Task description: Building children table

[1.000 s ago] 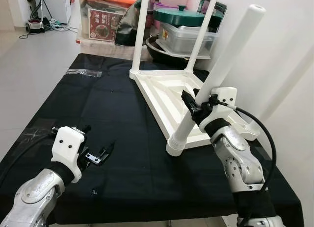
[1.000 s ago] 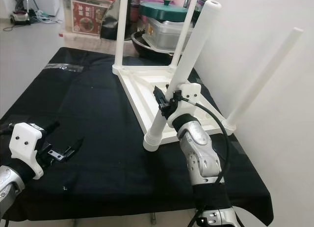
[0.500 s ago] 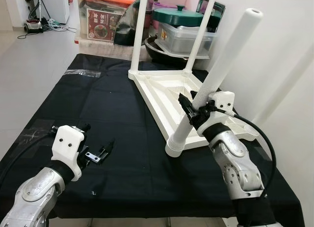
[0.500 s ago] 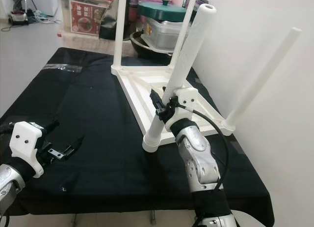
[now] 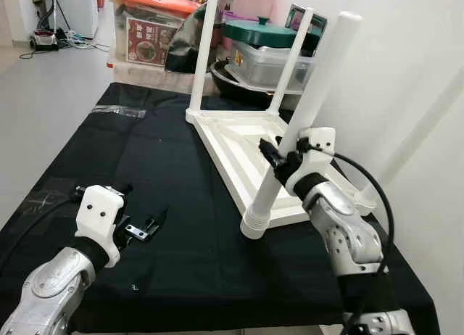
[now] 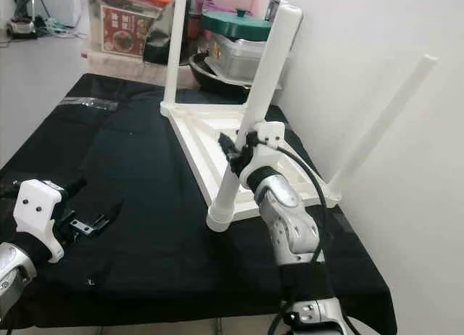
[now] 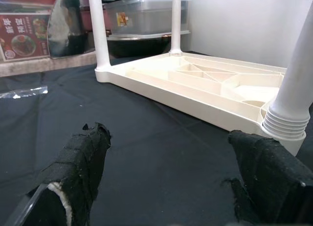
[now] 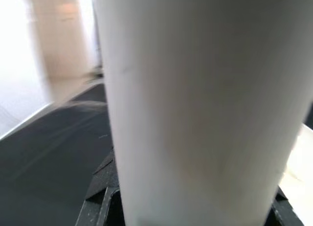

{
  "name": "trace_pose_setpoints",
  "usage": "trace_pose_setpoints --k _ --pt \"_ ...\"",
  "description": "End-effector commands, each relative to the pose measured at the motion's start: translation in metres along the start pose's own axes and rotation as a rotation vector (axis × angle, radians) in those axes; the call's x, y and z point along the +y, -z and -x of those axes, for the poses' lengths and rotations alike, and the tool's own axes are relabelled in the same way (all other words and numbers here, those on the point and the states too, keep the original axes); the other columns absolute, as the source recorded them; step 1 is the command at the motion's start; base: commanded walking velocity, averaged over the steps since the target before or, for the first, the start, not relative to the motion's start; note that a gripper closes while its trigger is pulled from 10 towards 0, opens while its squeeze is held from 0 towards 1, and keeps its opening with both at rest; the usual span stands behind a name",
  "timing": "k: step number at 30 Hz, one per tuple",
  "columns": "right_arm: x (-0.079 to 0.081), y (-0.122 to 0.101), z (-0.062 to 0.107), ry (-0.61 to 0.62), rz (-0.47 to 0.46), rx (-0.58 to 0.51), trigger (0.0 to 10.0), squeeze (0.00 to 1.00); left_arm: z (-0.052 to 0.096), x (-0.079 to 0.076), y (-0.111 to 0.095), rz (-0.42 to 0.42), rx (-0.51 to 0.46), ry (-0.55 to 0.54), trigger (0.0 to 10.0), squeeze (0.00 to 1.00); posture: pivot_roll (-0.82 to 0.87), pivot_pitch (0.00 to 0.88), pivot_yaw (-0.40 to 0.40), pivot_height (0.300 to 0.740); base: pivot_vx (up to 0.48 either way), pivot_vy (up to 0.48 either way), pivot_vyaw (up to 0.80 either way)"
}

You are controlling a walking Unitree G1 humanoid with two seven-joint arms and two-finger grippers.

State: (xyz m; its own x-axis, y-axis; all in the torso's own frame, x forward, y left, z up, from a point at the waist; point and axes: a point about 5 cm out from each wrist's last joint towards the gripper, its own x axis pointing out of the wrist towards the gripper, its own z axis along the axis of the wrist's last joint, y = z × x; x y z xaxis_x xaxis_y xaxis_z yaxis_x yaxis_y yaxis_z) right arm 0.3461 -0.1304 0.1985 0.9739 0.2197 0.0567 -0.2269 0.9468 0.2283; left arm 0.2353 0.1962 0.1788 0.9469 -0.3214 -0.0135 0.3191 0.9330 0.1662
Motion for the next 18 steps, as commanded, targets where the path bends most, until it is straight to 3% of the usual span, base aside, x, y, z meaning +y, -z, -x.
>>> trace_pose_setpoints --k 1,3,5,18 --pt "-0.019 0.045 0.006 0.170 -0.042 0.198 0.0 0.00 -0.001 -0.003 0.002 0.017 0.004 0.015 10.0 0.00 0.14 0.000 -0.198 0.740 0.000 0.000 0.00" --pt "-0.032 0.057 0.012 0.363 -0.073 0.235 0.0 0.00 -0.001 -0.003 0.003 0.013 0.005 0.014 10.0 0.00 0.14 0.000 -0.200 0.740 0.000 0.000 0.00" --pt "-0.034 0.063 0.020 0.470 -0.072 0.248 0.0 0.00 -0.001 -0.002 0.003 0.005 0.006 0.010 10.0 0.00 0.15 0.000 -0.202 0.740 0.000 0.000 0.00" --pt "-0.029 0.053 0.022 0.595 -0.028 0.243 0.0 0.00 -0.005 -0.002 0.005 -0.007 0.023 -0.002 10.0 0.00 0.15 0.000 -0.199 0.740 0.000 0.000 0.00"
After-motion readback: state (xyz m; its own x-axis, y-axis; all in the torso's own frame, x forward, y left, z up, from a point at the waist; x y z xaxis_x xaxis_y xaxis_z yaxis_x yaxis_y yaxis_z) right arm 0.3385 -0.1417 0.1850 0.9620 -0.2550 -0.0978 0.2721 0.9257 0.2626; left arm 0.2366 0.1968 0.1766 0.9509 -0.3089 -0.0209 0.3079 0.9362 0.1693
